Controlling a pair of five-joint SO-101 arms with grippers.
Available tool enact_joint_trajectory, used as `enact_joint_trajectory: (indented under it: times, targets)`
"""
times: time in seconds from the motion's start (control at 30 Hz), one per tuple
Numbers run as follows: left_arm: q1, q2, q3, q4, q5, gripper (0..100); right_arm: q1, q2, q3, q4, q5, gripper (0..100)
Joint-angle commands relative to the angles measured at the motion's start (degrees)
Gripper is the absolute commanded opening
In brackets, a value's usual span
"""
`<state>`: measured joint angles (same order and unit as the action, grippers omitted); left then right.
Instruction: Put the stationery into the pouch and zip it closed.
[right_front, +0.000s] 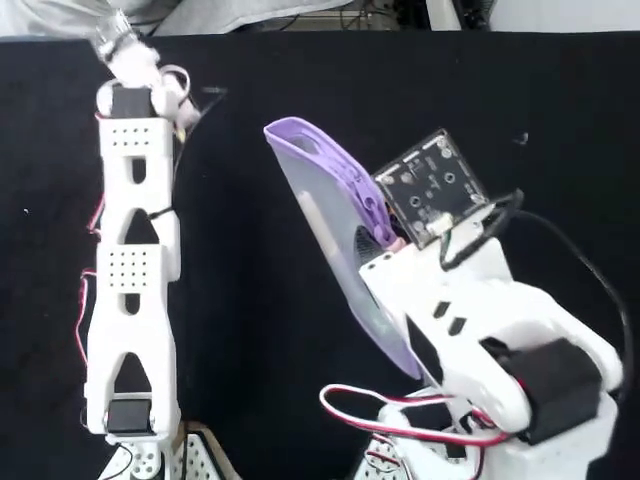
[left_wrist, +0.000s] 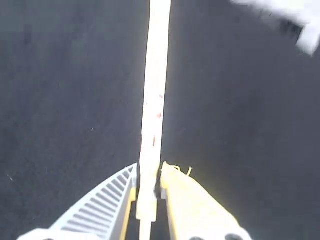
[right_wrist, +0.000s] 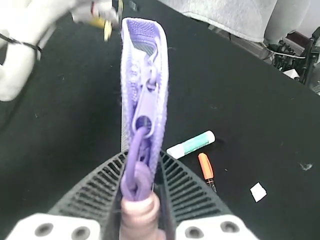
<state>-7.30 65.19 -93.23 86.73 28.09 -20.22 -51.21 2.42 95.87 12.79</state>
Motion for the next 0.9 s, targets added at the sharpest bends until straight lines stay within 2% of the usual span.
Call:
enact_joint_trajectory:
  times: [0.0,0.17,0.57,0.7,0.87]
  targets:
    - [0.75,-11.25,-2.07,1.23,0.00,3,0.35,-0.92,0.48,-2.81,-0.18,1.1]
    - [1.98,-20.92,-2.07,4.13,0.00,3,0.26,-0.92,2.07,-4.13,-0.18,1.1]
    - [10.07,-43.78,-1.89,14.15,0.00,3,0.18,-1.36,2.24,-4.04,0.00,1.1]
    - [10.59,-46.95,-1.36,14.33,-0.09,3,0.18,-1.36,1.89,-4.04,0.09,1.1]
    - [14.02,-47.47,-1.36,14.42,-5.63,3,0.18,-1.45,1.89,-4.04,0.09,1.1]
